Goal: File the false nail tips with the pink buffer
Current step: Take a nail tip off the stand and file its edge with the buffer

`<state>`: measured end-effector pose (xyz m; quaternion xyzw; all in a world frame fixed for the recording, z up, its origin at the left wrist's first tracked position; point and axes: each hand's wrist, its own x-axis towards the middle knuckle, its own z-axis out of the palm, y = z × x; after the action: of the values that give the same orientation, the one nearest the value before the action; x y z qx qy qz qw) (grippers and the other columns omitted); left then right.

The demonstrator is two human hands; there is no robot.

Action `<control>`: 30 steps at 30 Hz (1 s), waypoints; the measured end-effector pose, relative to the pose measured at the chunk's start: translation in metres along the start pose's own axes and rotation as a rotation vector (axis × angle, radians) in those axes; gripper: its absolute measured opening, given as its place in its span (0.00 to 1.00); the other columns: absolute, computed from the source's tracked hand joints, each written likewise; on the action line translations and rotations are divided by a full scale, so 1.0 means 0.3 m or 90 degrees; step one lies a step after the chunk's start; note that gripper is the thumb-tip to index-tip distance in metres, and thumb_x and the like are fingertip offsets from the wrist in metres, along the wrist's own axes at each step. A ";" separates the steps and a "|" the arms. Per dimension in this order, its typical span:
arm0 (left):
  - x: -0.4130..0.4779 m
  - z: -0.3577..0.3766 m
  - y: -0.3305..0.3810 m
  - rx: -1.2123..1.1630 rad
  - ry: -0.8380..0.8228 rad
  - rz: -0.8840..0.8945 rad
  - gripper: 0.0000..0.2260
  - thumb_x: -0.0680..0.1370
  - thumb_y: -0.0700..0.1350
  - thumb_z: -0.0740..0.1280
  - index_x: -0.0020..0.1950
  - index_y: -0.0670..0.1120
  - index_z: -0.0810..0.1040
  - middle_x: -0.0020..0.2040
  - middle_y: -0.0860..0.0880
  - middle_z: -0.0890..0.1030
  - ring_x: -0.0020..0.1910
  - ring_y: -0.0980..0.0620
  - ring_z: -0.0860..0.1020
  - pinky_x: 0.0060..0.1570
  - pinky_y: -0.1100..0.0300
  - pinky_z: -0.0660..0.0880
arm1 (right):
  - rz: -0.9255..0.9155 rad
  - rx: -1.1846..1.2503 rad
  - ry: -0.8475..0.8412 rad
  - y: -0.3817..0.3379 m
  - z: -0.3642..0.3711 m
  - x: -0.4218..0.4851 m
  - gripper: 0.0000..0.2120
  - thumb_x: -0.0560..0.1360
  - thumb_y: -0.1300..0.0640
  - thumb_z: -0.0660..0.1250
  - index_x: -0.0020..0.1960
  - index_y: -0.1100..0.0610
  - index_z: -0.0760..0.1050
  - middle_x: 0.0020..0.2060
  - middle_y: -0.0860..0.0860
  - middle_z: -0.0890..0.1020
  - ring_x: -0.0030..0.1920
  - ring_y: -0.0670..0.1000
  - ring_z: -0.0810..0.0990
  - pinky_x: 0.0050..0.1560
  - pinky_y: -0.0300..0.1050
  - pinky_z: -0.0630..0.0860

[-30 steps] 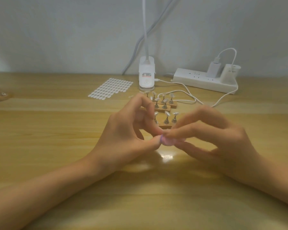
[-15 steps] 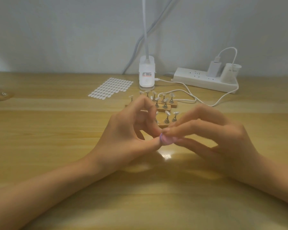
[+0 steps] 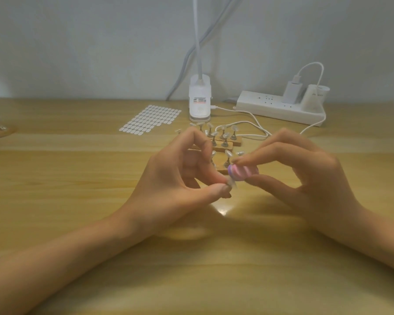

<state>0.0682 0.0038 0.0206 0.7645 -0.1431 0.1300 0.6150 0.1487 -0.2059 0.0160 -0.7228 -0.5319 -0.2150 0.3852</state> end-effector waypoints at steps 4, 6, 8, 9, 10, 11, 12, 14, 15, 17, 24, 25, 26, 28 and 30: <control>0.000 0.000 -0.004 0.001 0.006 0.001 0.19 0.70 0.39 0.77 0.46 0.53 0.69 0.37 0.48 0.86 0.39 0.47 0.87 0.32 0.63 0.76 | -0.013 0.027 -0.015 -0.009 0.003 0.005 0.09 0.77 0.59 0.72 0.57 0.54 0.80 0.44 0.55 0.81 0.46 0.54 0.82 0.48 0.50 0.78; 0.000 0.000 -0.009 0.008 0.007 0.006 0.19 0.71 0.37 0.76 0.47 0.53 0.69 0.37 0.48 0.86 0.38 0.48 0.87 0.31 0.64 0.75 | -0.029 0.013 -0.026 -0.013 0.006 0.006 0.10 0.76 0.60 0.73 0.57 0.54 0.81 0.44 0.56 0.81 0.46 0.54 0.82 0.48 0.48 0.78; -0.001 -0.002 -0.012 -0.002 0.009 -0.002 0.19 0.70 0.36 0.75 0.47 0.53 0.69 0.38 0.48 0.86 0.39 0.47 0.87 0.31 0.65 0.75 | -0.008 -0.001 -0.022 -0.004 0.000 0.006 0.10 0.75 0.60 0.73 0.57 0.56 0.82 0.44 0.55 0.81 0.46 0.52 0.82 0.49 0.46 0.78; -0.002 -0.003 -0.012 -0.010 0.008 -0.004 0.19 0.70 0.36 0.75 0.47 0.53 0.69 0.38 0.47 0.86 0.39 0.47 0.87 0.32 0.66 0.75 | 0.003 -0.005 -0.017 0.000 -0.003 0.005 0.10 0.75 0.60 0.73 0.56 0.56 0.83 0.45 0.55 0.82 0.46 0.51 0.82 0.50 0.45 0.78; -0.002 -0.003 -0.011 -0.016 0.005 -0.001 0.19 0.70 0.36 0.75 0.47 0.53 0.69 0.38 0.47 0.86 0.40 0.47 0.87 0.32 0.66 0.75 | 0.007 -0.005 -0.015 0.002 -0.004 0.004 0.10 0.75 0.61 0.73 0.56 0.57 0.83 0.45 0.55 0.82 0.47 0.51 0.83 0.50 0.44 0.78; -0.001 -0.003 -0.011 -0.022 0.000 0.005 0.19 0.70 0.36 0.76 0.47 0.53 0.70 0.38 0.47 0.86 0.40 0.47 0.87 0.32 0.67 0.75 | 0.003 -0.002 -0.013 0.002 -0.003 0.001 0.10 0.75 0.61 0.73 0.56 0.56 0.83 0.45 0.55 0.81 0.47 0.51 0.83 0.51 0.44 0.78; 0.000 -0.003 -0.011 -0.028 -0.004 0.008 0.19 0.70 0.37 0.76 0.47 0.53 0.70 0.39 0.46 0.86 0.40 0.46 0.87 0.32 0.66 0.75 | -0.003 0.001 -0.010 0.002 -0.001 0.000 0.10 0.76 0.61 0.73 0.57 0.55 0.82 0.46 0.55 0.81 0.47 0.51 0.83 0.51 0.44 0.78; 0.001 -0.005 -0.012 -0.044 -0.005 0.008 0.18 0.71 0.37 0.76 0.48 0.53 0.70 0.40 0.45 0.86 0.41 0.45 0.87 0.30 0.65 0.75 | 0.007 0.005 0.001 0.006 -0.001 0.000 0.10 0.77 0.59 0.72 0.58 0.54 0.81 0.46 0.55 0.81 0.47 0.51 0.83 0.51 0.46 0.78; 0.001 -0.004 -0.011 -0.054 -0.001 0.009 0.17 0.71 0.38 0.76 0.48 0.52 0.70 0.41 0.44 0.86 0.41 0.45 0.87 0.29 0.64 0.75 | 0.023 0.009 0.009 0.012 -0.005 0.002 0.10 0.77 0.60 0.72 0.58 0.55 0.81 0.46 0.55 0.82 0.48 0.52 0.83 0.51 0.49 0.79; 0.002 -0.001 -0.008 -0.072 0.002 0.016 0.17 0.71 0.40 0.76 0.49 0.52 0.70 0.41 0.43 0.86 0.41 0.44 0.87 0.28 0.63 0.75 | 0.046 0.026 0.021 0.017 -0.012 0.004 0.11 0.76 0.61 0.72 0.58 0.56 0.81 0.47 0.56 0.82 0.48 0.54 0.83 0.50 0.54 0.79; -0.001 -0.005 -0.013 -0.065 -0.010 0.037 0.18 0.73 0.37 0.75 0.52 0.50 0.69 0.38 0.46 0.85 0.41 0.44 0.87 0.28 0.61 0.76 | -0.007 0.031 -0.022 -0.029 -0.004 0.007 0.09 0.77 0.57 0.72 0.57 0.54 0.81 0.46 0.54 0.81 0.47 0.52 0.82 0.50 0.45 0.78; -0.001 -0.005 -0.013 -0.069 -0.007 0.033 0.18 0.72 0.38 0.76 0.52 0.50 0.69 0.39 0.45 0.86 0.41 0.44 0.87 0.27 0.61 0.76 | 0.001 0.026 -0.012 -0.029 -0.005 0.009 0.09 0.77 0.57 0.72 0.57 0.54 0.80 0.46 0.54 0.81 0.46 0.52 0.82 0.50 0.45 0.78; 0.000 -0.004 -0.012 -0.075 -0.004 0.029 0.18 0.72 0.40 0.76 0.52 0.50 0.69 0.40 0.45 0.86 0.41 0.44 0.87 0.27 0.61 0.76 | 0.012 0.026 -0.004 -0.031 -0.004 0.009 0.09 0.77 0.58 0.73 0.57 0.54 0.80 0.45 0.54 0.81 0.46 0.52 0.82 0.49 0.46 0.78; -0.001 -0.005 -0.012 -0.081 -0.001 0.030 0.19 0.72 0.39 0.76 0.52 0.50 0.68 0.40 0.44 0.86 0.41 0.43 0.87 0.27 0.61 0.76 | 0.008 0.023 0.003 -0.038 0.003 0.010 0.09 0.77 0.57 0.73 0.56 0.54 0.80 0.44 0.55 0.80 0.46 0.52 0.82 0.49 0.45 0.78; -0.003 -0.005 -0.015 -0.074 -0.007 0.038 0.19 0.73 0.36 0.75 0.51 0.50 0.68 0.39 0.45 0.85 0.41 0.43 0.87 0.27 0.61 0.76 | -0.007 0.011 -0.003 -0.038 0.008 0.010 0.08 0.77 0.57 0.72 0.56 0.53 0.80 0.44 0.55 0.81 0.46 0.52 0.81 0.49 0.43 0.78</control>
<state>0.0691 0.0063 0.0165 0.7235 -0.1767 0.1359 0.6534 0.1388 -0.2008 0.0205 -0.7169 -0.5386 -0.2112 0.3891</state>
